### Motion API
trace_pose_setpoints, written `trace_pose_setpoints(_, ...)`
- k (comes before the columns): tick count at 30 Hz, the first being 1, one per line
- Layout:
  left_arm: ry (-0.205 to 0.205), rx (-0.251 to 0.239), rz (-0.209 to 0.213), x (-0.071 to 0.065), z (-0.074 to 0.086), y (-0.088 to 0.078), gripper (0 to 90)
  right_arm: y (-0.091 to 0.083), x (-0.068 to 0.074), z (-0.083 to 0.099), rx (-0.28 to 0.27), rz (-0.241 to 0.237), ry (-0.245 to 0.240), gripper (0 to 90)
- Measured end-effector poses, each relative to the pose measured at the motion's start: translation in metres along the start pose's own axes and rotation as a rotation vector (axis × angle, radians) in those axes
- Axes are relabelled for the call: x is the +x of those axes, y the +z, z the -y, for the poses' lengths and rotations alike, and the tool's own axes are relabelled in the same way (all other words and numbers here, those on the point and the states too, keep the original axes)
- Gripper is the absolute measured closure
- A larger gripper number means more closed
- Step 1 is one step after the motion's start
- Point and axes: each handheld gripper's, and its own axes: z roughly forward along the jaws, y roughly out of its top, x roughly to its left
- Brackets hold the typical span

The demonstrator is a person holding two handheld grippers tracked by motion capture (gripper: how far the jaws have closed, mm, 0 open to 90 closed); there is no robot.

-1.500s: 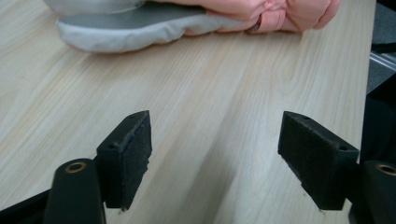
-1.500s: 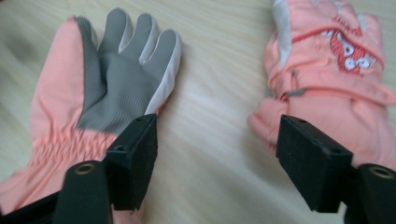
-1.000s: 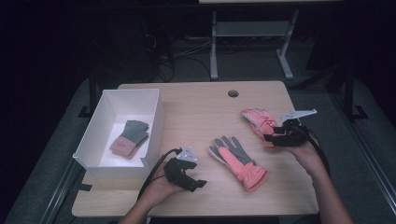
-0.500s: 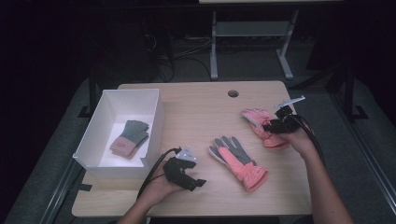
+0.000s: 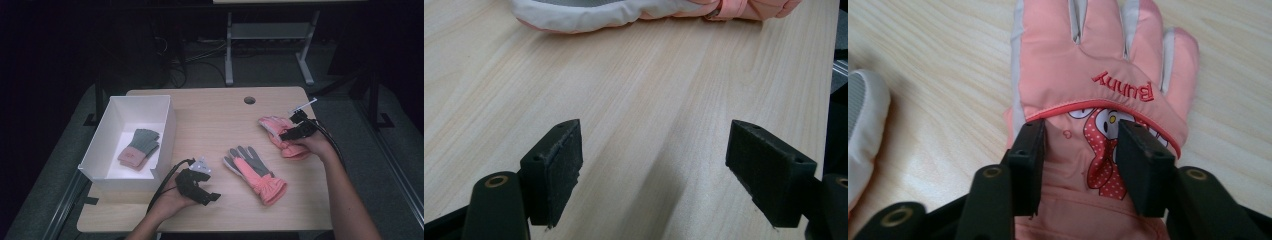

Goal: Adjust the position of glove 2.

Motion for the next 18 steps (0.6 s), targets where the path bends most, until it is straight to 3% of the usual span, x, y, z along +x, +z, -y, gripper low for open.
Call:
trace_pose_setpoints(6, -0.001, 0.010, 0.002, 0.000, 0.000, 0.002, 22.3, 0.008, -0.003, 0.004, -0.008, -0.021, 0.011, 67.3)
trace_pose_setpoints(11, -0.001, 0.015, -0.001, 0.001, 0.001, 0.002, 22.3, 0.006, -0.005, 0.008, -0.047, -0.028, 0.022, 84.4)
trace_pose_setpoints(18, -0.011, 0.013, -0.002, 0.001, 0.001, 0.002, 22.3, 0.003, -0.007, 0.017, -0.107, -0.044, 0.061, 87.3)
